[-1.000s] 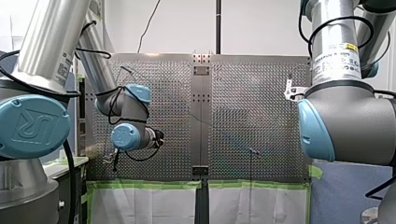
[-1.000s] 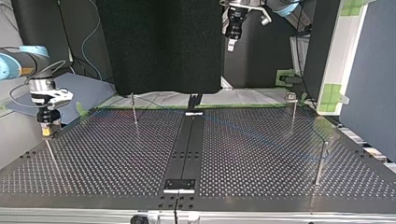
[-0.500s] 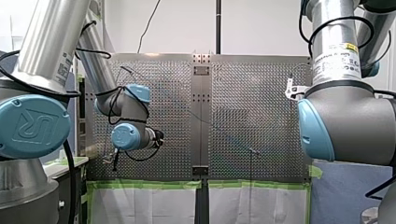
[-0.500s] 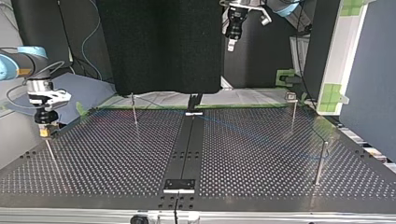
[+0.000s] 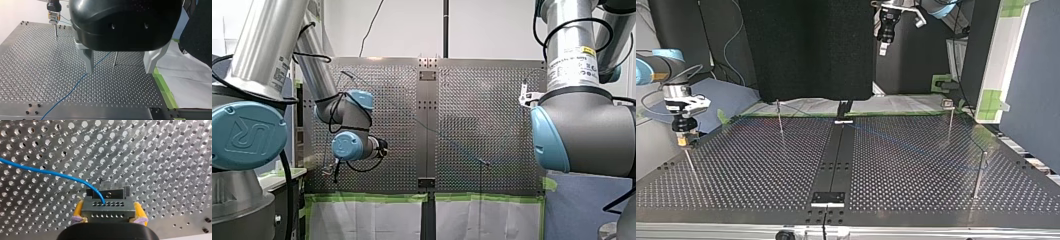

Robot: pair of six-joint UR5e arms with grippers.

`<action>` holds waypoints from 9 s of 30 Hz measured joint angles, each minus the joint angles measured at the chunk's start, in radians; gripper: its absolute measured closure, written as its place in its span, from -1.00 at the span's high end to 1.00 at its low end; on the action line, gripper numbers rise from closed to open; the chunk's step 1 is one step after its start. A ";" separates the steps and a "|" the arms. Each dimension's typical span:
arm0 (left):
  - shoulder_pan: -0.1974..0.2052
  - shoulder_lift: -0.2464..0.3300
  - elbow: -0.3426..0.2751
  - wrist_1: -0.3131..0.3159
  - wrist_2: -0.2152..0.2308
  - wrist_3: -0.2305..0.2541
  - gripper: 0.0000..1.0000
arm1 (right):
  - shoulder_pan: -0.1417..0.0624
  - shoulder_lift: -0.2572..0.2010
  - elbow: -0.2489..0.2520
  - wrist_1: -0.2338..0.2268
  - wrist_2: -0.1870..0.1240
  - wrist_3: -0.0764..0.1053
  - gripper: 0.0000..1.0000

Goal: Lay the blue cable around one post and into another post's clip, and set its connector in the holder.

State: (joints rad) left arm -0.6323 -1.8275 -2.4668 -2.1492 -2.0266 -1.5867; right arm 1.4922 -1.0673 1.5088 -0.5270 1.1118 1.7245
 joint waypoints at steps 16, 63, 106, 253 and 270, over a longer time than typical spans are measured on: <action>0.000 0.000 0.001 -0.005 0.000 0.001 1.00 | -0.003 0.010 0.000 -0.004 -0.023 0.003 -0.90; 0.000 0.000 0.007 -0.010 0.000 0.002 1.00 | 0.001 0.021 -0.024 -0.020 -0.049 0.008 -0.90; 0.000 0.000 0.007 -0.010 0.000 0.002 1.00 | -0.001 0.026 -0.024 -0.042 -0.048 0.008 -0.79; 0.000 0.000 0.022 0.075 -0.010 0.002 1.00 | -0.009 0.026 -0.028 0.008 -0.048 0.009 1.00; 0.000 0.000 0.022 0.075 -0.010 0.002 1.00 | -0.009 0.026 -0.028 0.008 -0.048 0.009 1.00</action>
State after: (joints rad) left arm -0.6323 -1.8274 -2.4448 -2.0745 -2.0362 -1.5846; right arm 1.4837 -1.0409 1.4805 -0.5191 1.0641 1.7336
